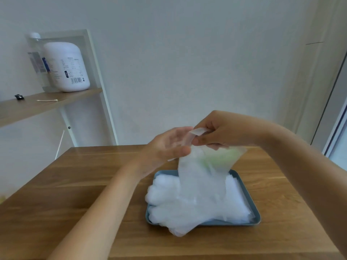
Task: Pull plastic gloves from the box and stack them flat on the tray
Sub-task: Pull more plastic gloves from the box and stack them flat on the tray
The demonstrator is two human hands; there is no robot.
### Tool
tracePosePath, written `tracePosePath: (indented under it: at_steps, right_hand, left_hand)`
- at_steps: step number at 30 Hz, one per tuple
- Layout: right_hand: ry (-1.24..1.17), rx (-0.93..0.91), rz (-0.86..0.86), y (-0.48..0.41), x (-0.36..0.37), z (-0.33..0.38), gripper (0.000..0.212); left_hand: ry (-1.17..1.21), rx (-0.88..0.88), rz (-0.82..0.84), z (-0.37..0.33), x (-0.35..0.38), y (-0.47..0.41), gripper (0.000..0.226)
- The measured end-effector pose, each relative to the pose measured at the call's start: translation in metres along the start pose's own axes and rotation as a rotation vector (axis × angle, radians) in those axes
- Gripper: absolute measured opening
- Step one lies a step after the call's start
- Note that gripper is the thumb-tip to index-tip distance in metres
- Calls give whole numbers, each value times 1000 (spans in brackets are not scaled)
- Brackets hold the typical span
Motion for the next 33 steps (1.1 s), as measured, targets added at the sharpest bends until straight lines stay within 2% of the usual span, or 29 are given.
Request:
tracePosePath:
  at_steps: [2, 5, 10, 12, 13, 15, 16, 19, 20, 22, 24, 26, 28, 29, 31, 33]
  right_hand:
    - [12, -29, -35, -2, -1, 7, 20]
    - [-36, -62, -117, 4, -5, 10, 15]
    - [-370, 17, -279, 15, 4, -13, 21]
    - [-537, 106, -317, 17, 20, -28, 22]
    - [-603, 159, -328, 17, 30, -36, 22]
    - [-641, 262, -321, 21, 49, -50, 20]
    - [-626, 300, -306, 23, 58, -57, 18]
    - [-535, 367, -246, 26, 82, -79, 21]
    - [-508, 385, -229, 25, 90, -86, 20]
    - [-459, 426, -209, 23, 104, -101, 14]
    - [-406, 458, -200, 22, 113, -113, 10]
    - [-347, 478, -197, 21, 121, -123, 11]
    - [-286, 496, -201, 19, 128, -131, 18]
    - [-244, 505, -193, 18, 131, -135, 19]
    - [-150, 519, -176, 17, 135, -140, 23]
    - [-117, 511, -171, 16, 138, -142, 28]
  left_hand:
    - [24, -27, 60, 0, 8, -1, 77]
    - [71, -107, 38, 8, 1, 4, 59]
    - [321, -244, 86, 22, -23, 12, 57]
    - [338, -318, 83, 23, -32, 11, 55]
    - [313, -355, 80, 23, -35, 11, 61]
    - [226, -438, 61, 24, -37, 9, 80]
    - [174, -479, 57, 24, -36, 8, 78]
    - [45, -611, 40, 36, -32, 3, 23]
    - [-8, -659, 28, 39, -29, 3, 19]
    - [-231, -720, 0, 49, -27, 0, 23]
    - [-468, -758, -31, 57, -29, -3, 45]
    - [-741, -796, -79, 60, -31, -3, 43]
    - [-1119, -765, -176, 52, -29, 0, 37]
    - [-1243, -681, -244, 50, -26, -1, 35]
    - [-1246, -387, -329, 44, -10, -3, 24]
    - [-1075, -118, -277, 41, 20, -4, 12]
Point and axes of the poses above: each hand's wrist, its own y-axis away from the middle knuckle, its own x-axis out of the palm, z = x × y, the point moved 2 cm from there along -y, towards the middle knuckle, and after that the axes turned 9 degrees about y, right-handed, at the moved point
